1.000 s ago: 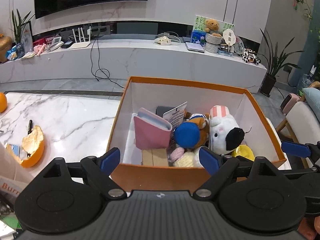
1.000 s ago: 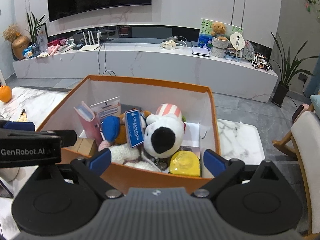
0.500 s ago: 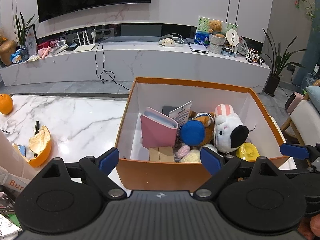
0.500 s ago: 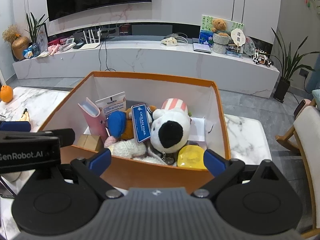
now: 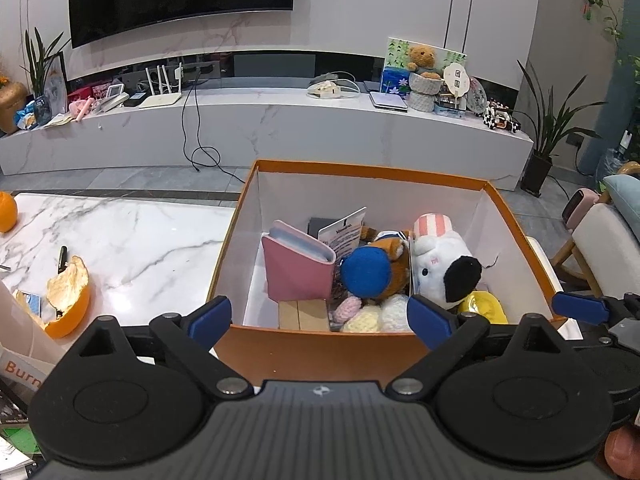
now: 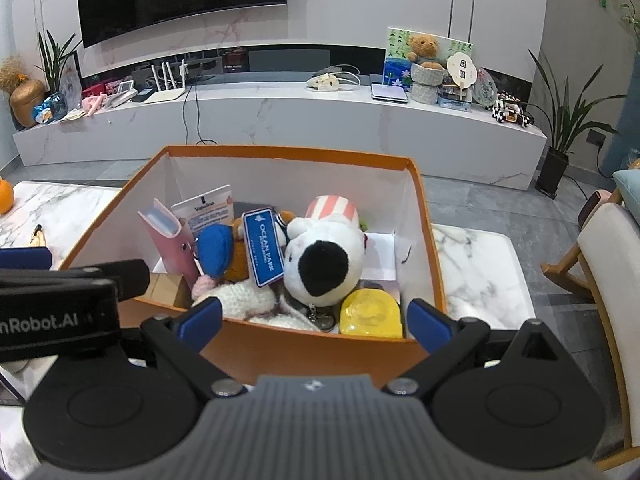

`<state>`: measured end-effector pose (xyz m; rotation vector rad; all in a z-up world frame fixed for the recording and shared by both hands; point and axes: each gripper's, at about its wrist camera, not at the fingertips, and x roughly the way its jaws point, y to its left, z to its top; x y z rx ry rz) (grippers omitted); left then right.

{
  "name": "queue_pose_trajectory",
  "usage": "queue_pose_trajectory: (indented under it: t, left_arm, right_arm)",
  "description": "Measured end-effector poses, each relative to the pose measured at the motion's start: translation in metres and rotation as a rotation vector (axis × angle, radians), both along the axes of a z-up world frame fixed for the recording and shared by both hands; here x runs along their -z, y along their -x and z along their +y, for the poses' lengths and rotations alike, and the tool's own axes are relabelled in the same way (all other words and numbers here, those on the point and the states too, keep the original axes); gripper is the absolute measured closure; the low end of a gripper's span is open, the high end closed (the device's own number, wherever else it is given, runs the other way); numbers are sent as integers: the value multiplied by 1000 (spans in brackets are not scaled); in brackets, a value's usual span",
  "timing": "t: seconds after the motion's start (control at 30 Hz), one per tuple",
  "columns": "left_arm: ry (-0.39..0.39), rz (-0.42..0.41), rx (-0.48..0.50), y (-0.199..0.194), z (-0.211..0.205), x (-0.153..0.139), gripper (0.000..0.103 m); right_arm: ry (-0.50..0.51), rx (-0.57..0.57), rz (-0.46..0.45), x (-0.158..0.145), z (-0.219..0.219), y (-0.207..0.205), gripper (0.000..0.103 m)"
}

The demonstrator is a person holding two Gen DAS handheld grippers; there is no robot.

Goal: Organize objects

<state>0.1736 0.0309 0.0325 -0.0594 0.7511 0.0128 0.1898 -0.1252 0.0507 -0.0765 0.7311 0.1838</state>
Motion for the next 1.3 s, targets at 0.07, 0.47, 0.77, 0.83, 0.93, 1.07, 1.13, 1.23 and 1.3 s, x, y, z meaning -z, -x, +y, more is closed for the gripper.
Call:
queue_pose_trajectory:
  t: [0.07,0.47,0.77,0.83,0.93,1.07,1.13,1.23,1.3]
  left_arm:
    - [3,-3,0,0,1,0,0]
    - [-10,-15,11,1,-2,-2,0]
    - [-12,-19,13,2,-3,-2,0]
    - [-13,-18,13,2,-3,-2,0]
    - [-13,-21,16,2,-4,-2,0]
    - [-14,-23,18,2,-3,-3,0]
    - [-14,-23,18,2,-3,-3,0]
    - [-16,-25,20,2,-4,-4,0]
    - [-20,-37,26,3,-4,-5,0]
  right_arm:
    - [-1,3,-1,0,0,0,4]
    - [0,3,-2,0,1,1,4]
    - [-1,3,-2,0,1,1,4]
    - [0,3,-2,0,1,1,4]
    - [0,1,-1,0,1,1,4]
    - [0,1,-1,0,2,1,4]
    - [1,1,0,0,2,1,4]
    - [2,1,0,0,2,1,4]
    - [2,0,0,1,2,1,4]
